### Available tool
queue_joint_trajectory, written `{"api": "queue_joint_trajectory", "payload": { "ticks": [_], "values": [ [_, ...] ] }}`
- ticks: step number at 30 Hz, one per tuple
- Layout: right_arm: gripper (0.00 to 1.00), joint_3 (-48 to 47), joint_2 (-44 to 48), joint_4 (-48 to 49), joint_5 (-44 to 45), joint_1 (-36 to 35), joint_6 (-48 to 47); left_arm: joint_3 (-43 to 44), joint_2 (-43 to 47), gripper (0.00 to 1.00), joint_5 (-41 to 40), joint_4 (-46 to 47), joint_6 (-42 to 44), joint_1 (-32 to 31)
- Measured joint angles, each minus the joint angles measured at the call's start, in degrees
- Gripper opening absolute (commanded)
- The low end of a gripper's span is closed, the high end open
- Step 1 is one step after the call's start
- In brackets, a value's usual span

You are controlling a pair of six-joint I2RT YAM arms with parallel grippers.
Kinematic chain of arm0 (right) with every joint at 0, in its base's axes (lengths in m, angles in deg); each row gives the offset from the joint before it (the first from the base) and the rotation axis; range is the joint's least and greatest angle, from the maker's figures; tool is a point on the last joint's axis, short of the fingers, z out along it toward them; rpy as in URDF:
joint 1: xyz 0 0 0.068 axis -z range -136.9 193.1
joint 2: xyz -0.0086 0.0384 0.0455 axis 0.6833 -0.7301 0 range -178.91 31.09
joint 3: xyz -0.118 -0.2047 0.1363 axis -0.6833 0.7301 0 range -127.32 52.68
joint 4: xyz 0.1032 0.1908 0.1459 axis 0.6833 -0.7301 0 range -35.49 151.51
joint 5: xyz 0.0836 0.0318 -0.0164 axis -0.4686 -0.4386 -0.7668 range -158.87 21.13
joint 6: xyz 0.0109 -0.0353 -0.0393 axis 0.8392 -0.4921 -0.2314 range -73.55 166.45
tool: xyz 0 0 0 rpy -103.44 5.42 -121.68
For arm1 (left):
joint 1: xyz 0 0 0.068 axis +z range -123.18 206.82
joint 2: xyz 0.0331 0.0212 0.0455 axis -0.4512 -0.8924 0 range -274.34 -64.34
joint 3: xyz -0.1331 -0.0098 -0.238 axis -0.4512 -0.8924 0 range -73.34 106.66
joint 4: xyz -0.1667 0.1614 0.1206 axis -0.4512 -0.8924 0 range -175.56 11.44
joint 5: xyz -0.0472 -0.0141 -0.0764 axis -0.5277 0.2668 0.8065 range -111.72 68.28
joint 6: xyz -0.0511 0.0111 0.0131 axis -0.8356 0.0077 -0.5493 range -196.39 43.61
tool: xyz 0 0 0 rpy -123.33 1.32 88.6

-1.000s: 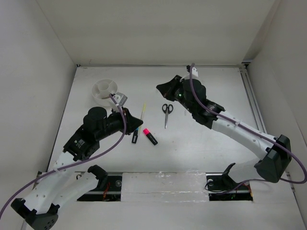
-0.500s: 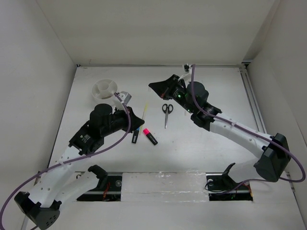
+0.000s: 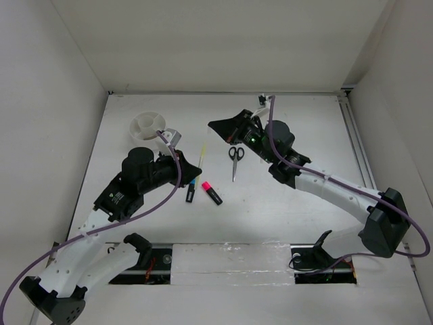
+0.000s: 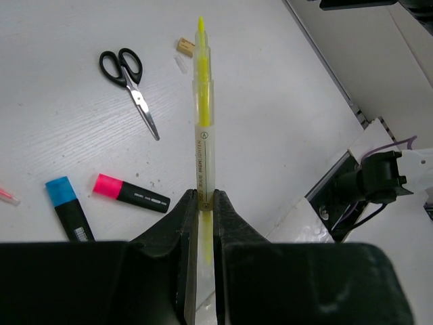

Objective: Sort the stationery into containers
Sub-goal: Close the pen cap on the pen.

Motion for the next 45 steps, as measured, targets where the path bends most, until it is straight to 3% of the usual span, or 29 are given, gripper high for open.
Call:
{"api": "queue_joint_trajectory", "payload": {
  "ticks": [45],
  "values": [
    [0.0, 2.8, -1.8, 4.3, -2.3, -1.1, 0.6, 0.0, 0.4, 0.0, 0.0, 0.0, 0.0, 0.0]
  ]
}}
